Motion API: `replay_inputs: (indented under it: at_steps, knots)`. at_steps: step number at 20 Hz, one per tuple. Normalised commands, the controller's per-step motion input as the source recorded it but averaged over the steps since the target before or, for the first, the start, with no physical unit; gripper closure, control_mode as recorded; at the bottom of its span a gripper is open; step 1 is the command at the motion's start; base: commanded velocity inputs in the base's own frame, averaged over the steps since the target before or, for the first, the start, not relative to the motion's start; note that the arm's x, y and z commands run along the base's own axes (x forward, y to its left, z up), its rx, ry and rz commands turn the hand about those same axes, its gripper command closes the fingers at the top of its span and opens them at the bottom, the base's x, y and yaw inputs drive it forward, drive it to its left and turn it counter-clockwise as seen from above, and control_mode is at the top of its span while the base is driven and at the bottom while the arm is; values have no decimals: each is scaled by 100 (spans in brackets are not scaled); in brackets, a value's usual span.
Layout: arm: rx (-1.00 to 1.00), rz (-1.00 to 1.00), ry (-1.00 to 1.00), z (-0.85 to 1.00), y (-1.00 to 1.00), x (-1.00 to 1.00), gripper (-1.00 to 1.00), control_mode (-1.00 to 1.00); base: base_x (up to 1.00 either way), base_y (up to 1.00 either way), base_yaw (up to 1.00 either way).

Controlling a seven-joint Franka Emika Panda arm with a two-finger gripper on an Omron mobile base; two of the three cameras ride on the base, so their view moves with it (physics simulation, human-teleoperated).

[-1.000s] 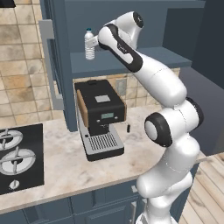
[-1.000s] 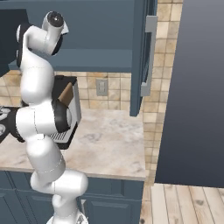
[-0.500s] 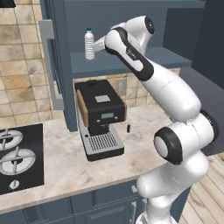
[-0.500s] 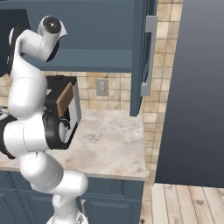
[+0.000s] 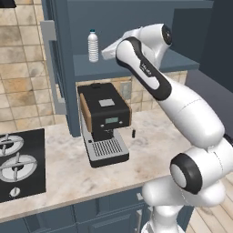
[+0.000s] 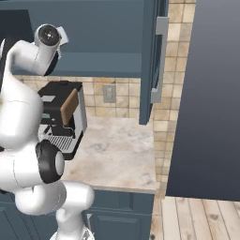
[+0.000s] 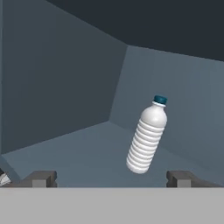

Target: Sort all alcoholic drinks to one cabinet, and non-alcoholic drinks to the other.

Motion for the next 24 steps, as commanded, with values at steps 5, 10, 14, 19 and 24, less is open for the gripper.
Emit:
replay_inputs:
  at_steps: [5, 10, 14, 19, 24]
  knots:
    - [0, -7, 0, 10, -14, -68, -100, -100, 0, 0, 0]
    - [0, -5, 0, 0, -28, -67, -100, -100, 0, 0, 0]
    - [0, -4, 0, 0, -40, -65, -100, -100, 0, 0, 0]
    - [0, -4, 0, 0, -41, -76, -100, -100, 0, 0, 0]
    - [1, -5, 0, 0, -32, -82, -100, -100, 0, 0, 0]
